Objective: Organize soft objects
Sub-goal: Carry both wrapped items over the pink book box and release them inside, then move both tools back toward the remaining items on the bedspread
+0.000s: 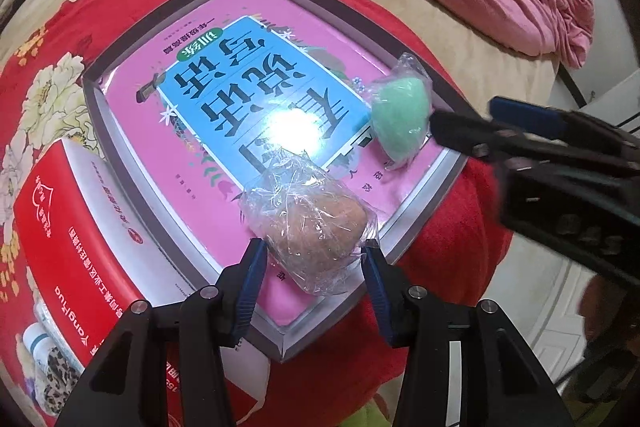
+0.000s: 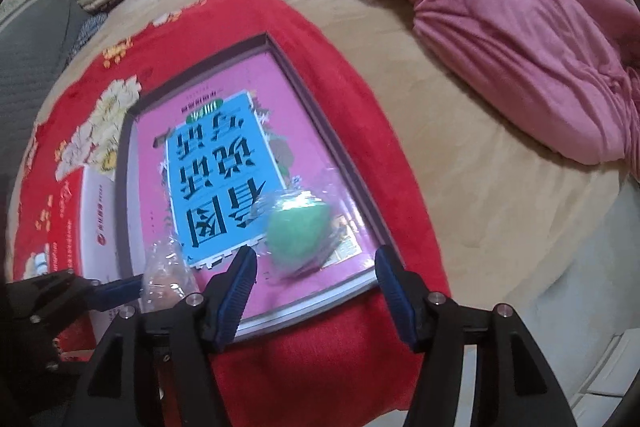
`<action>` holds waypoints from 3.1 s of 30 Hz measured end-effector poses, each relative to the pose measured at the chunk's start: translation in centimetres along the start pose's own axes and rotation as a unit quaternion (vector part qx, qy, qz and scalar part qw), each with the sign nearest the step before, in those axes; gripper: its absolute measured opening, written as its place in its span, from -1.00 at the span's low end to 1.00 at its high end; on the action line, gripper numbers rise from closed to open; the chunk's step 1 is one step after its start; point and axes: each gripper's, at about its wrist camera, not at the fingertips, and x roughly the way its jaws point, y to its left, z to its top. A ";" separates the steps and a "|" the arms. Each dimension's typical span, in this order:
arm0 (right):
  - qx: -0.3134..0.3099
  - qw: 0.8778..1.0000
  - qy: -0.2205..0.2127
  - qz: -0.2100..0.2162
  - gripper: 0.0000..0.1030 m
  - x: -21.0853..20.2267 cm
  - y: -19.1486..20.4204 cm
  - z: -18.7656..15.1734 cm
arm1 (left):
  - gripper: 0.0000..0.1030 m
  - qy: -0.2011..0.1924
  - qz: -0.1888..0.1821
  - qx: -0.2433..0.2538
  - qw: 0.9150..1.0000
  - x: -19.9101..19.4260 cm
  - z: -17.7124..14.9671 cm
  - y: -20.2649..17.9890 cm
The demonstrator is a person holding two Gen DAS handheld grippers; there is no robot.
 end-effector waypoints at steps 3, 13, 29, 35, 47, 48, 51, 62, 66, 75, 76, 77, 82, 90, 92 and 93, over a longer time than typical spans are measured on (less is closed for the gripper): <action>0.007 1.000 -0.008 0.006 0.18 -1.2 -0.5 -0.2 | -0.01 0.000 0.002 -0.001 1.000 0.1 0.0 -0.1; 0.025 0.999 -0.029 0.005 0.19 -3.6 -1.4 -1.3 | 0.09 0.015 0.031 0.024 0.999 0.8 -0.3 -1.4; 0.048 0.997 -0.051 0.023 0.19 -6.0 -1.6 -2.9 | 0.38 -0.006 0.011 -0.008 1.000 -0.6 -1.5 -0.4; 0.049 0.997 -0.056 0.020 0.19 -6.6 -1.5 -3.2 | 0.46 -0.028 0.004 -0.020 0.999 -2.6 -2.1 0.0; 0.044 0.997 -0.069 0.014 0.25 -8.1 0.0 -3.7 | 0.53 -0.088 -0.011 -0.043 0.995 -8.2 -4.8 1.0; 0.043 0.997 -0.068 0.015 0.28 -8.2 0.4 -3.9 | 0.53 -0.094 -0.011 -0.045 0.994 -8.7 -5.1 1.2; 0.044 0.997 -0.065 0.011 0.39 -8.4 1.1 -4.3 | 0.54 -0.099 -0.011 -0.051 0.994 -9.4 -6.1 1.7; 0.033 0.996 -0.078 0.007 0.39 -10.8 4.3 -5.4 | 0.54 -0.134 -0.014 -0.078 0.988 -13.2 -10.0 4.6; 0.030 0.995 -0.090 0.006 0.40 -12.3 5.6 -5.4 | 0.54 -0.147 -0.018 -0.095 0.984 -14.7 -11.2 6.1; 0.012 0.994 -0.107 0.017 0.41 -14.6 9.2 -6.1 | 0.54 -0.179 -0.016 -0.120 0.976 -17.7 -14.6 9.1; 0.008 0.994 -0.109 0.018 0.41 -14.7 9.7 -6.1 | 0.54 -0.181 -0.016 -0.122 0.976 -17.9 -14.9 9.3; 0.003 0.994 -0.110 0.019 0.41 -14.9 10.3 -6.3 | 0.54 -0.182 -0.014 -0.126 0.975 -18.2 -15.3 9.7; -0.010 0.993 -0.117 0.028 0.41 -15.7 12.5 -6.9 | 0.54 -0.195 -0.002 -0.151 0.969 -19.8 -17.6 12.5; -0.041 0.990 -0.126 0.039 0.42 -17.0 16.0 -7.6 | 0.54 -0.222 0.006 -0.219 0.950 -22.0 -21.5 18.2; -0.052 0.990 -0.127 0.044 0.42 -17.2 17.2 -7.9 | 0.54 -0.223 0.008 -0.237 0.946 -22.2 -22.5 19.5; -0.056 0.989 -0.127 0.048 0.42 -17.2 17.7 -8.0 | 0.54 -0.224 0.008 -0.243 0.944 -22.3 -23.0 20.0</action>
